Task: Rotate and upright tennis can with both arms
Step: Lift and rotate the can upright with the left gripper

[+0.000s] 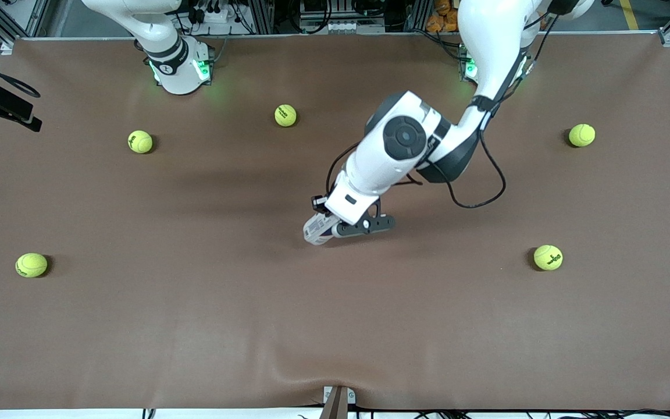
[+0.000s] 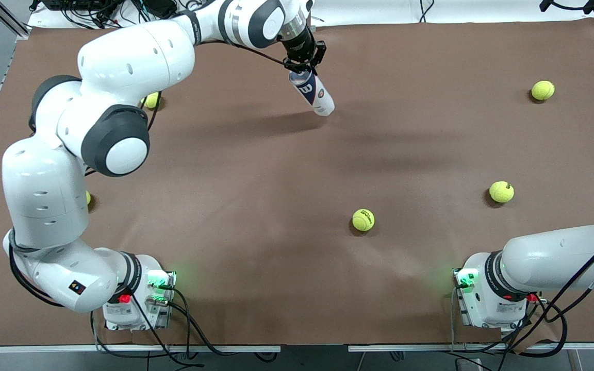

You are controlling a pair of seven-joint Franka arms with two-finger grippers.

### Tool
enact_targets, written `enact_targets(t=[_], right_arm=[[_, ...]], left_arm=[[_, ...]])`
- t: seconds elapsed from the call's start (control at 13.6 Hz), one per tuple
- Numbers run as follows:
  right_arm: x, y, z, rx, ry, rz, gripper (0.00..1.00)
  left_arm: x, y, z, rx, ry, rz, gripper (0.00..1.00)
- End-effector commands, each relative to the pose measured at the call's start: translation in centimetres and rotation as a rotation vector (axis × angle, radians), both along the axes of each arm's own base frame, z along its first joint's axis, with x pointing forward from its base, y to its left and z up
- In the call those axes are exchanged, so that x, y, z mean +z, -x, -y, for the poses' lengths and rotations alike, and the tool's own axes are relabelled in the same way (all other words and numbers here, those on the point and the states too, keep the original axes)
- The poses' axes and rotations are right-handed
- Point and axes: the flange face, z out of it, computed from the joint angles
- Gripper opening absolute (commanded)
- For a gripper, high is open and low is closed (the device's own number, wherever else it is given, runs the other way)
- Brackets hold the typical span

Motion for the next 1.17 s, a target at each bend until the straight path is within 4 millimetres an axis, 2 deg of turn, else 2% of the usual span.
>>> enact_targets(t=[0.0, 0.07, 0.22, 0.37, 0.51, 0.73, 1.1], right_arm=[[0.1, 0.0, -0.4, 0.015, 0.013, 0.005, 1.0], [0.1, 0.0, -0.5, 0.018, 0.014, 0.005, 1.0], [0.1, 0.0, -0.6, 0.018, 0.014, 0.004, 1.0], [0.1, 0.0, -0.7, 0.019, 0.014, 0.005, 1.0], [0.1, 0.0, -0.7, 0.019, 0.014, 0.005, 1.0], [0.1, 0.0, -0.7, 0.019, 0.014, 0.005, 1.0], [0.1, 0.1, -1.2, 0.018, 0.016, 0.006, 1.0]], left_arm=[[0.3, 2.7, 2.1, -0.012, -0.144, 0.021, 0.0], [0.2, 4.7, 3.8, -0.043, -0.217, 0.045, 0.0], [-1.0, 7.2, 5.4, -0.027, -0.32, 0.05, 0.0], [-1.2, 9.0, 5.9, -0.034, -0.379, 0.021, 0.0], [-1.0, 9.5, 5.5, -0.032, -0.428, 0.007, 0.0], [-1.9, 9.6, 6.2, -0.017, -0.428, 0.005, 0.0], [-1.5, 9.7, 6.9, 0.015, -0.387, 0.025, 0.0]])
